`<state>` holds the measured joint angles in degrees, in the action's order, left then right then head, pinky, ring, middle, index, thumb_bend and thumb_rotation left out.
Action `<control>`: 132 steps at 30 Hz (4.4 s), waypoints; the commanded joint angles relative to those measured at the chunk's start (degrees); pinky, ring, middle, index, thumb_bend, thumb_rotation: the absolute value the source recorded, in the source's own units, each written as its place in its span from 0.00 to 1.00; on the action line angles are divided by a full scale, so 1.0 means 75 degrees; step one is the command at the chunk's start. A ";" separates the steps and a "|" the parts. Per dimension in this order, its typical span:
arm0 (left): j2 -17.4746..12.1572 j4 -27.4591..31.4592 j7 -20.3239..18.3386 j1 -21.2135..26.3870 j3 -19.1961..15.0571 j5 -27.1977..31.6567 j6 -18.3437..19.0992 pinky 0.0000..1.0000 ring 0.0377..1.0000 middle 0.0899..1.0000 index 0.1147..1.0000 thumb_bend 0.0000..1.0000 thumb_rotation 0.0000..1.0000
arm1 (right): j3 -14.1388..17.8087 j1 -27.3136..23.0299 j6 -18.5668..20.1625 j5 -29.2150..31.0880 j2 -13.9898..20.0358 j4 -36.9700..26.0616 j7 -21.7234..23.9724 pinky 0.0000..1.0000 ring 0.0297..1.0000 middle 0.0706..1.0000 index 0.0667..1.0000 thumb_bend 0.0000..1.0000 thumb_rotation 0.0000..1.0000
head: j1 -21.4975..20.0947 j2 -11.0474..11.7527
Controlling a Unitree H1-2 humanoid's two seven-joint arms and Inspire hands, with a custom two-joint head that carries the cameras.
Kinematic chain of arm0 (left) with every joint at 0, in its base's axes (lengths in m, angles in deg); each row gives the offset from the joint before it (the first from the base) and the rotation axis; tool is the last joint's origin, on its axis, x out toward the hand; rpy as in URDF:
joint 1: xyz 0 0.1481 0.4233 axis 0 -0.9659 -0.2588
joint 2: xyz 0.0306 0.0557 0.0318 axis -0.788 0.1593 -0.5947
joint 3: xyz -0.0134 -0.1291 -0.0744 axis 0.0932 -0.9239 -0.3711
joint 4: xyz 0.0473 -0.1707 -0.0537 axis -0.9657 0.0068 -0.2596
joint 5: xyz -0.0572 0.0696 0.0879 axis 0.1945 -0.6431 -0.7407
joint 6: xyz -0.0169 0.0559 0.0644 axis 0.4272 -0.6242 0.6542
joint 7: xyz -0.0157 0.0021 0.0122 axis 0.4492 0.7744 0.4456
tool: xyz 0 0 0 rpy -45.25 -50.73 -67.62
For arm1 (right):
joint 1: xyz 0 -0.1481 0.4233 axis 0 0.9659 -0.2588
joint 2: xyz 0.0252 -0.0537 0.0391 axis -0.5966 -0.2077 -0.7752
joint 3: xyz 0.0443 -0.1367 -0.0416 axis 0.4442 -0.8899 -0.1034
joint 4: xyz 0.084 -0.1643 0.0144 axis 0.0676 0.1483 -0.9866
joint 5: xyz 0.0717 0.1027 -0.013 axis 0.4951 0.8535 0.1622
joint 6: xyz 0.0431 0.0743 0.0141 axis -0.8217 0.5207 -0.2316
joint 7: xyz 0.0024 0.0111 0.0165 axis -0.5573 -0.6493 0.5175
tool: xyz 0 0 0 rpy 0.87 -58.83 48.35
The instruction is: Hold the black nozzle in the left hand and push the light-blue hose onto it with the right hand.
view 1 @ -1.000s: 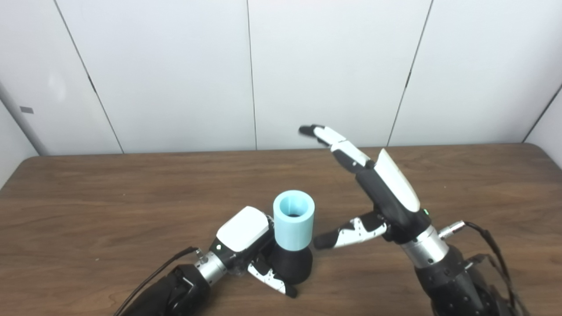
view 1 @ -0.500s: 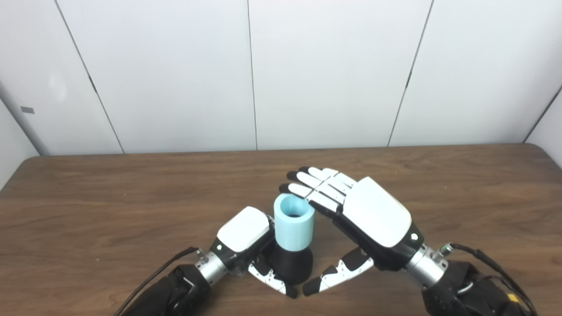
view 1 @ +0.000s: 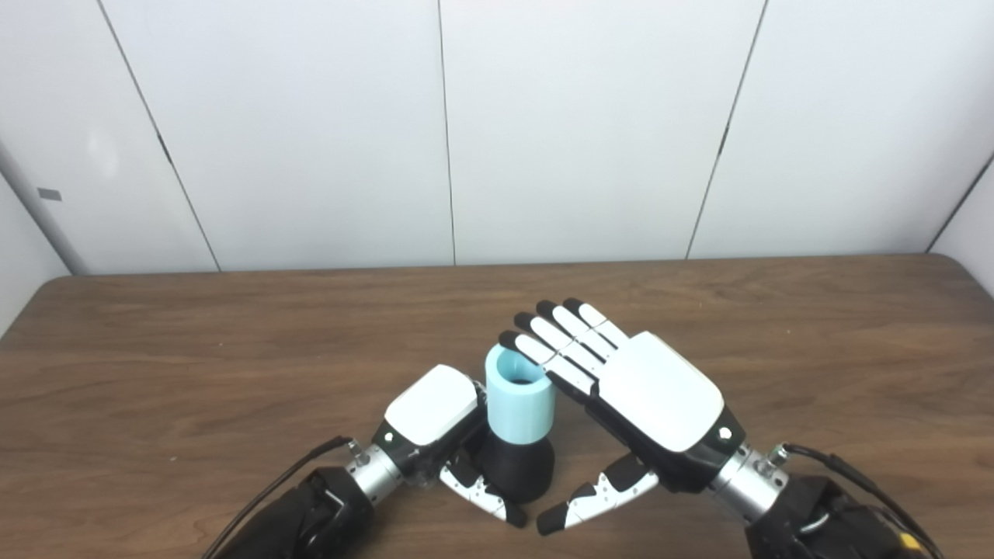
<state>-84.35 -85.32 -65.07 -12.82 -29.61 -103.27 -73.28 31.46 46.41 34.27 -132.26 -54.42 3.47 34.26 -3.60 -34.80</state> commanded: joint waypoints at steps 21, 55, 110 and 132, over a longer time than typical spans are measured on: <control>0.0170 -0.1139 -0.0198 -0.1050 0.0798 -0.0469 -0.0011 0.11 0.12 0.14 0.40 0.52 0.04 | -0.0088 -0.0228 -0.0153 0.0710 -0.0272 -0.0640 0.0028 0.98 0.95 0.95 0.93 0.93 0.89 | -0.0013 -0.0010; 0.0114 -0.1014 -0.0345 -0.1106 0.0769 -0.0320 -0.0060 0.12 0.13 0.16 0.42 0.52 0.04 | -0.0053 -0.0148 -0.0519 0.0379 -0.0147 0.0174 -0.0469 0.99 0.98 0.98 0.96 0.89 0.84 | -0.0028 -0.0027; 0.0058 -0.0840 -0.0430 -0.1160 0.0760 -0.0316 -0.0004 0.12 0.12 0.15 0.42 0.52 0.04 | -0.0231 0.0102 -0.0609 0.0341 -0.0110 0.0498 -0.0272 0.89 0.93 0.94 0.89 0.90 0.77 | -0.0002 -0.0094; 0.0048 -0.0836 -0.0427 -0.1143 0.0776 -0.0371 0.0039 0.13 0.13 0.17 0.42 0.52 0.04 | -0.0770 0.0592 -0.0651 -0.1299 0.0200 0.0947 -0.1262 1.00 0.99 1.00 0.94 0.74 0.80 | -0.0003 -0.0089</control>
<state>-84.67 -85.68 -64.14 -12.40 -28.77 -103.38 -73.22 26.97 49.53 29.77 -139.41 -54.48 7.94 22.09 -3.60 -35.42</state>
